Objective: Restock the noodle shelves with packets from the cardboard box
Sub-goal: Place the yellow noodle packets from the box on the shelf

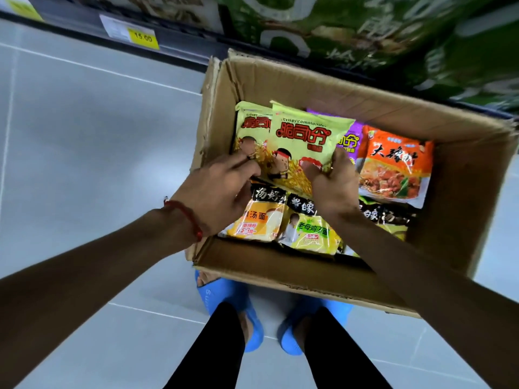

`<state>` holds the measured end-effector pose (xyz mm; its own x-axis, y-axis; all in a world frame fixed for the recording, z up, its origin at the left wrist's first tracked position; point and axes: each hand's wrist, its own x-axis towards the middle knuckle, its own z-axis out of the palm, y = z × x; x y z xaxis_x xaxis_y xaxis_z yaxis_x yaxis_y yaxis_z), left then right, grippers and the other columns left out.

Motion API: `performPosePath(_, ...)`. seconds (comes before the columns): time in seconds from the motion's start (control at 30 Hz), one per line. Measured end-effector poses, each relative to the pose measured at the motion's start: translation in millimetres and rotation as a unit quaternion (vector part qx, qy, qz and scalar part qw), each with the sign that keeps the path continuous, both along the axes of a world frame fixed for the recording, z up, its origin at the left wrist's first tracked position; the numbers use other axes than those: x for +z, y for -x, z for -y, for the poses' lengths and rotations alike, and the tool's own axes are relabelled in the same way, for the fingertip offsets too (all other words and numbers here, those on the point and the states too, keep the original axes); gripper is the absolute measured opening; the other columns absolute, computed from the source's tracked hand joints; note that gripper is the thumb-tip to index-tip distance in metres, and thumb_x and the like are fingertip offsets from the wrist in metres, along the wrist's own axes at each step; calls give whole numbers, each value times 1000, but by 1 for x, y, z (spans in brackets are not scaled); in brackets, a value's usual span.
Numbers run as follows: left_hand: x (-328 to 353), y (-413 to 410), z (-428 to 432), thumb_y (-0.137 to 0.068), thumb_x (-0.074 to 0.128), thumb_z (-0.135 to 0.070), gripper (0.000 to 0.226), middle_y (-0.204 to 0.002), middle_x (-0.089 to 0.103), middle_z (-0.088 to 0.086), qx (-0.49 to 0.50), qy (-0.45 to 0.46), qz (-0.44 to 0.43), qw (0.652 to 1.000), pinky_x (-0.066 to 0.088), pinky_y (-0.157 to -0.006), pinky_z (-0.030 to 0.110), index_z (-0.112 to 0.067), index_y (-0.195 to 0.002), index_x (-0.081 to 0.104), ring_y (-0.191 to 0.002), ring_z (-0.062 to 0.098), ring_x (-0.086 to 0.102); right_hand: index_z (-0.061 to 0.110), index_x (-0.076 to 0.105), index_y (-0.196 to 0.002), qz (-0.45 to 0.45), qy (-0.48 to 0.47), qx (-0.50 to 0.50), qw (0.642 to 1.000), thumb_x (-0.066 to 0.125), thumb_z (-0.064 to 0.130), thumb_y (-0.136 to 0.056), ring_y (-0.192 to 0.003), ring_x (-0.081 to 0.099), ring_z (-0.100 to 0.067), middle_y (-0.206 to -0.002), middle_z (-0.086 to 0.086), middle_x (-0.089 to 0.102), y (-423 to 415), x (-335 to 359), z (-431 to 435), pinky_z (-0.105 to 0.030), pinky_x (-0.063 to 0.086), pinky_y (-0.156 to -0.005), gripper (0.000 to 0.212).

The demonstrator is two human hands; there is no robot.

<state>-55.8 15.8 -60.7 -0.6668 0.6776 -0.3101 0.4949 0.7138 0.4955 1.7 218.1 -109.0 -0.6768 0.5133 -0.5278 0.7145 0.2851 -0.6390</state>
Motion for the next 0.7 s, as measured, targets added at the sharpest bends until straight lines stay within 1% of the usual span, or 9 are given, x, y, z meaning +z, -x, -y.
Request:
performPosePath(0.1, -35, 11, -27, -95, 49, -19, 33, -126, 52, 6, 91, 57, 97, 989, 49, -92, 40, -14, -127, 52, -113, 25, 52, 8, 56, -113, -15, 4, -7, 1000, 68, 24, -93, -73, 60, 0, -89, 10, 67, -22, 13, -25, -7, 45, -57, 28)
performPosePath(0.13, -54, 16, -35, -93, 52, -19, 37, -127, 52, 8, 120, 81, 120, 982, 49, -95, 40, -13, -129, 50, -113, 28, 53, 9, 56, -111, -20, 9, -11, 1000, 68, 23, -93, -74, 62, -3, -89, 8, 68, -28, 14, -33, -11, 48, -58, 25)
performPosePath(0.23, -110, 29, -50, -83, 59, -25, 56, -134, 46, 14, 227, 124, 156, 953, 43, -105, 34, -5, -134, 47, -122, 31, 50, 10, 55, -105, -26, 2, -1, 1000, 67, 23, -93, -81, 66, -19, -90, -2, 69, -41, 6, -51, -35, 54, -66, 21)
performPosePath(0.3, -137, 31, -58, -85, 65, -18, 65, -141, 35, 16, 288, 142, 160, 933, 35, -110, 31, 2, -139, 36, -130, 30, 41, 10, 54, -102, -33, 3, 6, 999, 67, 21, -94, -73, 64, -6, -86, 1, 68, -44, -3, -58, -28, 53, -60, 19)
performPosePath(0.33, -146, 30, -63, -85, 67, -16, 68, -143, 33, 18, 306, 139, 152, 930, 33, -111, 32, 4, -140, 33, -132, 31, 39, 10, 53, -101, -35, 4, 10, 999, 66, 19, -94, -66, 59, 2, -83, 3, 66, -45, -7, -61, -18, 48, -55, 17)
performPosePath(0.4, -156, 25, -72, -84, 72, -20, 74, -141, 36, 19, 343, 132, 135, 920, 36, -109, 38, 2, -141, 30, -131, 33, 39, 9, 53, -99, -35, 7, 11, 999, 66, 17, -94, -58, 53, 6, -80, 3, 64, -47, -16, -63, -10, 40, -49, 16)
performPosePath(0.53, -163, 26, -76, -77, 81, -26, 70, -130, 52, 17, 431, 103, 132, 886, 46, -101, 43, -3, -132, 44, -121, 32, 52, 10, 55, -104, -30, 14, 10, 999, 65, 16, -95, -64, 59, 10, -86, 10, 67, -48, -28, -63, -7, 42, -53, 15)
performPosePath(0.63, -155, 28, -73, -75, 83, -33, 52, -116, 64, 11, 427, 82, 137, 890, 54, -91, 41, -11, -118, 62, -106, 26, 63, 10, 55, -106, -17, 6, 16, 1000, 66, 18, -95, -72, 60, 11, -89, 13, 67, -47, -27, -64, -7, 45, -57, 18)
performPosePath(0.7, -142, 28, -73, -80, 78, -34, 44, -114, 65, 12, 411, 81, 129, 899, 53, -90, 38, -10, -114, 64, -104, 26, 63, 10, 54, -104, -12, 4, 23, 1000, 66, 17, -95, -69, 59, 14, -86, 15, 64, -46, -21, -65, -4, 41, -54, 17)
